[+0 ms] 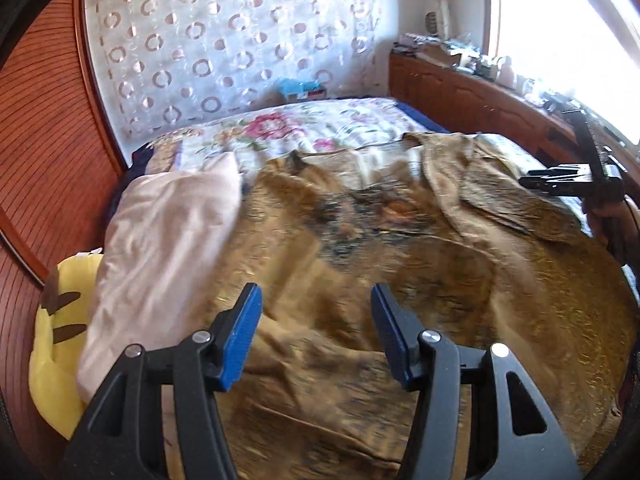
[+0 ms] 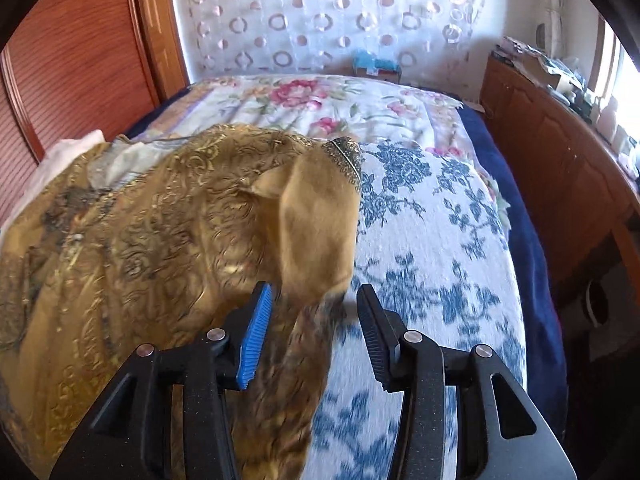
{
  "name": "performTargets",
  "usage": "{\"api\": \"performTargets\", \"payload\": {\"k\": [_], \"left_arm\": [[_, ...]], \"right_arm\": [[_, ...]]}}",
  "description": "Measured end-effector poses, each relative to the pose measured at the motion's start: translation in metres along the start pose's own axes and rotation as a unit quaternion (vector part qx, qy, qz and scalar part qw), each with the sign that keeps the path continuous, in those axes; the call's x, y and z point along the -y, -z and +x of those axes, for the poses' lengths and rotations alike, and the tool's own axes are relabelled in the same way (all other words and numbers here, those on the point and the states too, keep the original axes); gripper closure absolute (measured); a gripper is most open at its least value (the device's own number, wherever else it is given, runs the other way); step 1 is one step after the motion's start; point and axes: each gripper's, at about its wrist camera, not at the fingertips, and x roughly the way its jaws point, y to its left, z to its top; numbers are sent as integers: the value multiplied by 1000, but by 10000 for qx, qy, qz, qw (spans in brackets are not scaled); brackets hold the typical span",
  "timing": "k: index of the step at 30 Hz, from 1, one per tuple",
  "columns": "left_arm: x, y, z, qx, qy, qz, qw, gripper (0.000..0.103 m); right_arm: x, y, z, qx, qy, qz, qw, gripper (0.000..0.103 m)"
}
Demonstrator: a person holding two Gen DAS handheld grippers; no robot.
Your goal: Fold small clothes
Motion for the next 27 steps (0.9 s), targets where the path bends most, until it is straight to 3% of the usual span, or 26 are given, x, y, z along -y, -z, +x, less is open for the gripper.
{"api": "performTargets", "payload": {"k": [11, 16, 20, 21, 22, 23, 24, 25, 27], "left_arm": [[-7, -38, 51, -387, 276, 235, 9986, 47], [0, -54, 90, -907, 332, 416, 9945, 47], [8, -56, 103, -1076, 304, 638, 9917, 47], [8, -58, 104, -1042, 312, 641, 9920, 50], [7, -60, 104, -1024, 294, 638, 9923, 67], [6, -61, 105, -1024, 302, 623, 9923, 77], [3, -63, 104, -994, 306, 570, 9929, 96], [0, -65, 102, -978, 349, 537, 9931, 101], [-6, -70, 95, -835, 330, 499, 9947, 102]], "right_arm": [[-1, -5, 6, 66, -25, -54, 10000, 54], [1, -5, 7, 69, 2, -49, 10000, 52], [1, -5, 7, 71, 11, -50, 10000, 51], [2, -5, 8, 70, 11, -50, 10000, 51], [1, -5, 7, 69, 8, -49, 10000, 51], [1, -5, 7, 69, 8, -49, 10000, 51], [1, -5, 7, 69, 9, -51, 10000, 51], [1, -5, 7, 70, 9, -51, 10000, 51], [1, -5, 7, 69, 7, -48, 10000, 50]]}}
